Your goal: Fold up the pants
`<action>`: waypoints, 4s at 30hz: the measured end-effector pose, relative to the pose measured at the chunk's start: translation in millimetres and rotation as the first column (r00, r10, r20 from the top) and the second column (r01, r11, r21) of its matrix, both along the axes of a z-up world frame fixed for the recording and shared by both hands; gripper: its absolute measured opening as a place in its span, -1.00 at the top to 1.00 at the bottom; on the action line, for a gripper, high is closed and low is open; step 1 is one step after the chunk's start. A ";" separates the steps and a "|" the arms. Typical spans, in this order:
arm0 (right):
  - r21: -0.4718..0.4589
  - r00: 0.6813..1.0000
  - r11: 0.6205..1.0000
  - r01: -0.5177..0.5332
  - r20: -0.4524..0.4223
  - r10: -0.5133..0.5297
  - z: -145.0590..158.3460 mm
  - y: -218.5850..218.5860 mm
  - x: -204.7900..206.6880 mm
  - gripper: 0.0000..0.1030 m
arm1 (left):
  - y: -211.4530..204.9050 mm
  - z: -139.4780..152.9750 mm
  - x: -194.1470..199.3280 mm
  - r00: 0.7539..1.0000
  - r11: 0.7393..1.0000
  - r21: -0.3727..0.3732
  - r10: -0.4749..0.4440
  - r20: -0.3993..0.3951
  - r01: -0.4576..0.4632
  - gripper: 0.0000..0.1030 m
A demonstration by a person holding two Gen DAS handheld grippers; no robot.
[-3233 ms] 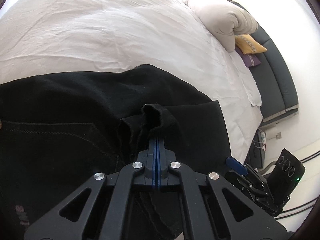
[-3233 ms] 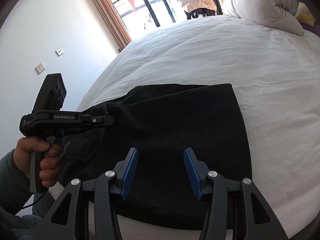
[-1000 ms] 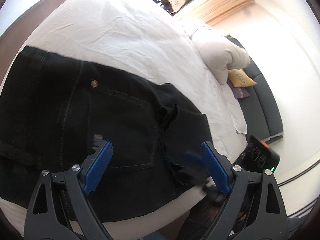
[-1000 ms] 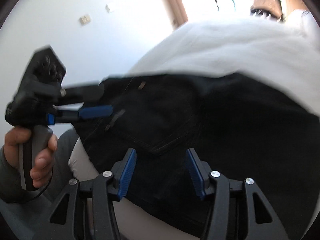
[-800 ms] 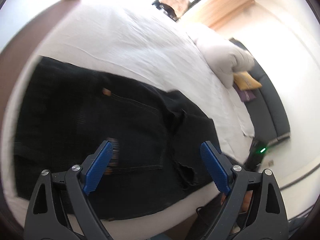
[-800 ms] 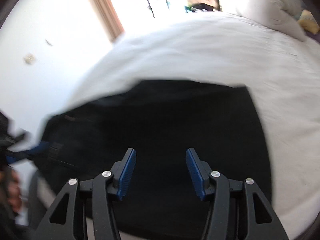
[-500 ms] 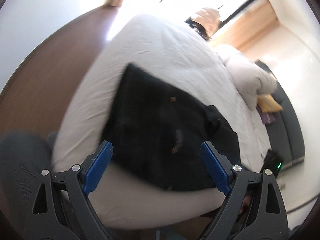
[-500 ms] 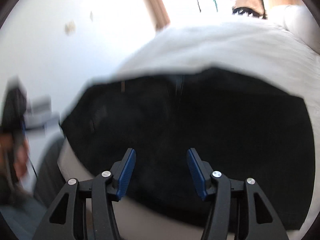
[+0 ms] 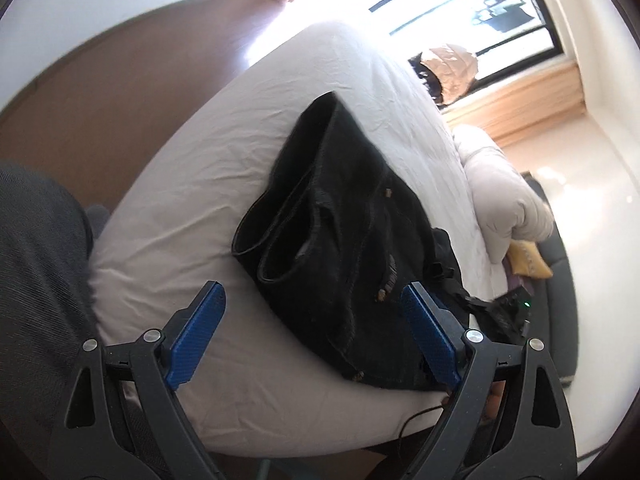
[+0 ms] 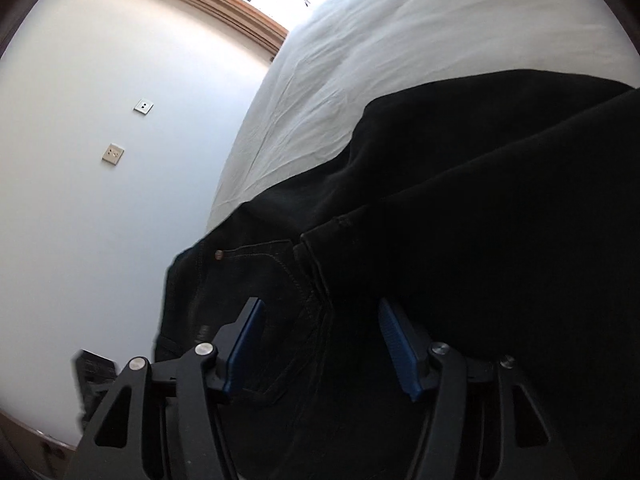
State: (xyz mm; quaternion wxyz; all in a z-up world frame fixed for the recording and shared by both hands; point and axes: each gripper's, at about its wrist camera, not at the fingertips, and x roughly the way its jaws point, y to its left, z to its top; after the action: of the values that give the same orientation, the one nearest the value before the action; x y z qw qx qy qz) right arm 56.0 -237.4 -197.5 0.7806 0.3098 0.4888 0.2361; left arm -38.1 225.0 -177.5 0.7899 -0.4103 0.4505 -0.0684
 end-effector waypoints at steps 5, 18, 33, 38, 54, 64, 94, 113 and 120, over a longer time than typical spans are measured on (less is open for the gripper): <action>0.093 0.999 0.995 -0.037 0.029 0.034 18.2 5.2 6.8 -0.24 | -3.2 -16.3 12.8 0.999 0.995 -0.087 0.044 0.008 -0.043 -0.75; 0.284 0.998 0.958 -0.049 -0.029 0.060 -0.9 -10.7 23.6 -0.23 | 12.9 -38.5 27.4 0.993 0.964 -0.237 0.119 -0.001 -0.116 0.60; 0.194 0.989 0.981 0.024 -0.145 0.004 -35.4 -14.8 32.0 1.00 | -27.1 40.7 39.8 0.988 0.997 -0.079 0.000 0.155 0.013 0.75; 0.183 0.991 0.983 0.017 -0.134 0.008 -30.7 -13.6 26.8 0.94 | -43.3 63.4 43.5 0.983 0.998 -0.039 -0.035 0.182 0.043 0.75; 0.301 0.994 0.947 -0.109 0.054 0.098 75.3 -77.0 15.1 -1.00 | -234.9 138.5 94.9 0.840 0.886 0.197 -0.461 0.287 0.419 0.75; 0.182 0.992 0.975 -0.127 0.043 0.121 89.2 -135.3 3.1 -1.00 | -361.1 104.8 80.3 0.672 0.689 0.338 -0.717 0.185 0.642 0.75; 0.016 0.998 0.998 -0.056 0.007 0.056 48.8 -188.7 -11.9 0.64 | -447.6 93.4 86.1 0.604 0.543 0.442 -0.797 0.003 0.714 0.75; -0.071 0.985 0.983 0.167 -0.025 -0.169 30.1 -227.6 -23.5 0.47 | -464.9 91.3 73.2 0.550 0.510 0.394 -0.835 0.015 0.764 -0.23; -0.104 0.989 0.987 0.119 0.095 -0.109 83.8 -196.0 -44.8 0.43 | -356.9 144.7 77.0 0.668 0.671 0.386 -0.726 0.165 0.633 -0.27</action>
State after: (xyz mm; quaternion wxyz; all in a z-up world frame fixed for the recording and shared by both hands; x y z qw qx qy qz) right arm 11.2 -433.4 -113.7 0.8296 0.2831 0.4473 0.1774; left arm 39.0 -132.0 -32.7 0.8168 -0.0708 0.4489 -0.3554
